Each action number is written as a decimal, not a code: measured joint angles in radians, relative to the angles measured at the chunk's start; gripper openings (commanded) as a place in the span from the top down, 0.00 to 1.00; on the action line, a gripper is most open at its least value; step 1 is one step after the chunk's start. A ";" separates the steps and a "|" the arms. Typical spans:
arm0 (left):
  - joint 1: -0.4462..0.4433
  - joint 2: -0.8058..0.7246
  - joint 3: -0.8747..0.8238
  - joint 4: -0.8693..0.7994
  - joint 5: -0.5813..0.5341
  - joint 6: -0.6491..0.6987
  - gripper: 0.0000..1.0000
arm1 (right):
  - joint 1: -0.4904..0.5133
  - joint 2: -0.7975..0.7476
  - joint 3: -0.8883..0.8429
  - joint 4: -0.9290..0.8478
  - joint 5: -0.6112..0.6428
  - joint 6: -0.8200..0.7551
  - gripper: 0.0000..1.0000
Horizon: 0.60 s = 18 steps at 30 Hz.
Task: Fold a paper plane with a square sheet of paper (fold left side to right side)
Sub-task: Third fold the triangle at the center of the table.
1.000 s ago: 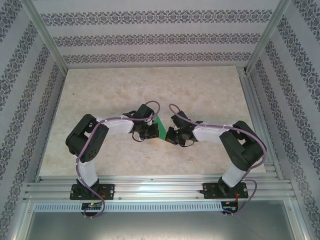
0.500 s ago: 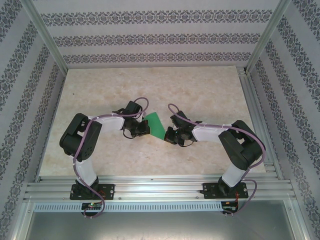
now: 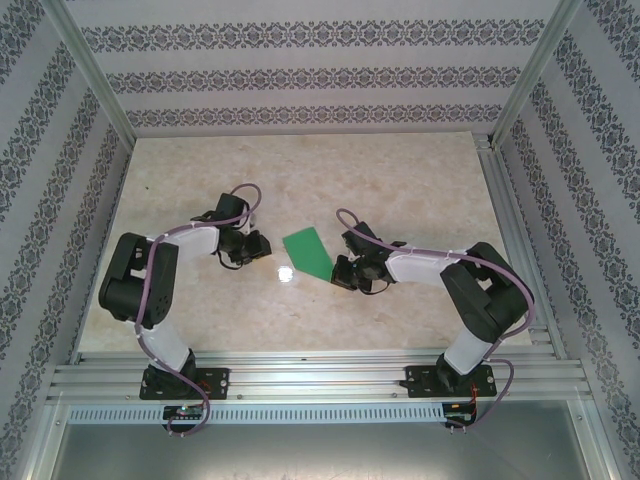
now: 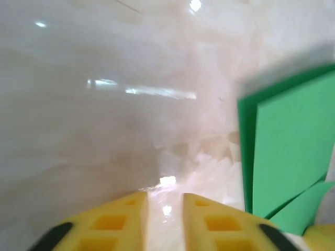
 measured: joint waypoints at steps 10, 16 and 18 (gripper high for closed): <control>0.008 -0.217 -0.148 0.121 0.130 -0.124 0.45 | -0.019 -0.056 0.216 -0.183 0.051 -0.192 0.80; -0.014 -0.206 -0.217 0.217 0.211 -0.225 0.41 | -0.037 0.077 0.288 -0.174 0.038 -0.240 0.86; -0.028 -0.193 -0.217 0.254 0.227 -0.248 0.39 | -0.041 0.120 0.288 -0.173 0.032 -0.241 0.86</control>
